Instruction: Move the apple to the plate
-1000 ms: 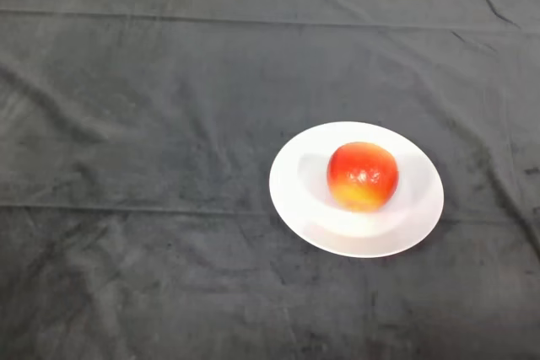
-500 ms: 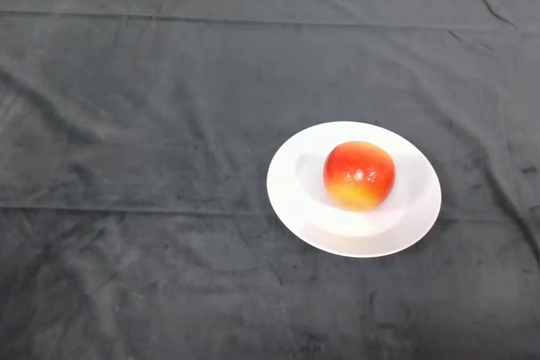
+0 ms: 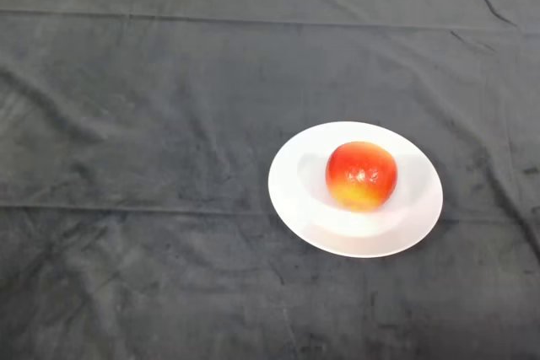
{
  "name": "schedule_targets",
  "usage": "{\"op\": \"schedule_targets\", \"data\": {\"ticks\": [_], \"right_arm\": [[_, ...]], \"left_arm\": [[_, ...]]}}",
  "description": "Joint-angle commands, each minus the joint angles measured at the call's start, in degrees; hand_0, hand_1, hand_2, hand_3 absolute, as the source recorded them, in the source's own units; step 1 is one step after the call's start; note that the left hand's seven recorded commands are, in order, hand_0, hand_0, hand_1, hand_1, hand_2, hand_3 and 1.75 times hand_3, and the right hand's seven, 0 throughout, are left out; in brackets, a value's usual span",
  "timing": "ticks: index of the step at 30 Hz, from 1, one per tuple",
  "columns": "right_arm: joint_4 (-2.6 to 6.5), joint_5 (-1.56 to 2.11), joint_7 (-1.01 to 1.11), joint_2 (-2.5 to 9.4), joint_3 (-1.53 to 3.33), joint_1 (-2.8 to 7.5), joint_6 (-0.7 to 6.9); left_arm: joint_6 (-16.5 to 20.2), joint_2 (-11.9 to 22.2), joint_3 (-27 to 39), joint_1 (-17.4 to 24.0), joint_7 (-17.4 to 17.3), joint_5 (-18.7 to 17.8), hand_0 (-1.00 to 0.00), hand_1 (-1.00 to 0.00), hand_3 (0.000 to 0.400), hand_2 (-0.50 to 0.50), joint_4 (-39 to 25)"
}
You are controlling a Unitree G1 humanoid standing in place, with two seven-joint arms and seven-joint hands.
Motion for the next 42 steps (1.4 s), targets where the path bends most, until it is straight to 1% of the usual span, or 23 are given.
{"op": "schedule_targets", "data": {"ticks": [1,23,42], "right_arm": [[-0.3,0.86,-0.17,-0.52,-0.65,-1.25,-0.37],[-0.24,0.84,-0.13,-0.54,-0.66,-1.27,-0.39],[-0.22,0.82,-0.12,-0.54,-0.67,-1.28,-0.4]], "left_arm": [[-0.37,-0.72,2.16,-2.67,-0.67,0.83,0.0,0.0,0.0,0.0,2.66],[-0.19,-2.06,5.63,-3.86,-2.56,3.61,0.0,0.0,0.0,0.0,3.54],[0.22,-2.91,7.8,-4.61,-3.37,5.85,0.0,0.0,0.0,0.0,3.96]]}}
